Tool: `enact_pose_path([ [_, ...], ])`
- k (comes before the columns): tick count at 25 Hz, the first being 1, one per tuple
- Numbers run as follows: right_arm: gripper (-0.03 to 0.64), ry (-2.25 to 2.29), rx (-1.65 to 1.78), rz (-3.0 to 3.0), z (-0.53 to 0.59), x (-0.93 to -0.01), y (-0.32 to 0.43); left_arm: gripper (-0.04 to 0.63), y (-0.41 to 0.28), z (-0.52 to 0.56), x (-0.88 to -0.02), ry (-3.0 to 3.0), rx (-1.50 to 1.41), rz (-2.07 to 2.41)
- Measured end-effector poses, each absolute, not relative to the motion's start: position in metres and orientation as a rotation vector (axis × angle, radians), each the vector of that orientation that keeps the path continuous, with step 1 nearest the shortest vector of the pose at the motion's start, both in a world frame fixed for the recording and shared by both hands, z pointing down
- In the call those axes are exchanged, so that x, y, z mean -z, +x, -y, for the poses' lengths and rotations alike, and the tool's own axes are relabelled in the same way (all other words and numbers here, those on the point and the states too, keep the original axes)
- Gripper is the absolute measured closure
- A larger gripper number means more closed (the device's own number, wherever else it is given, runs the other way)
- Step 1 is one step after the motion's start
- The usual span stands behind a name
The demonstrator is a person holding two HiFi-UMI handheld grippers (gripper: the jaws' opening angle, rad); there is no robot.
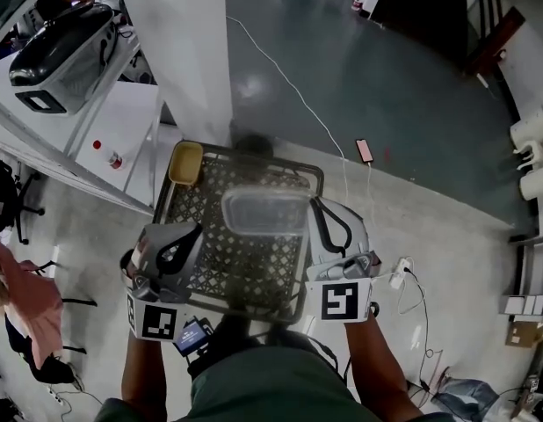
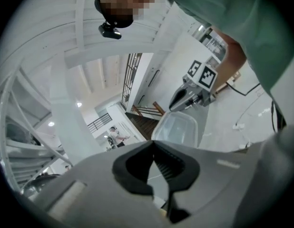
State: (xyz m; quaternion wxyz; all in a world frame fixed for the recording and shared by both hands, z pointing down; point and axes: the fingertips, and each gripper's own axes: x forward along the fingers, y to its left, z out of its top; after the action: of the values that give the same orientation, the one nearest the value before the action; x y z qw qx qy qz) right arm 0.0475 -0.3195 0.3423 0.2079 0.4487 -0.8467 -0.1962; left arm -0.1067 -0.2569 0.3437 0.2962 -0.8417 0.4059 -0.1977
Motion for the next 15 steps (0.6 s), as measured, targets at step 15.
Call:
enact_pose_path([
  [15, 0.592, 1.326, 0.696, 2.433, 0.261, -0.247, 0.075, 0.592, -0.088, 0.217, -0.299, -2.172, 0.512, -1.099],
])
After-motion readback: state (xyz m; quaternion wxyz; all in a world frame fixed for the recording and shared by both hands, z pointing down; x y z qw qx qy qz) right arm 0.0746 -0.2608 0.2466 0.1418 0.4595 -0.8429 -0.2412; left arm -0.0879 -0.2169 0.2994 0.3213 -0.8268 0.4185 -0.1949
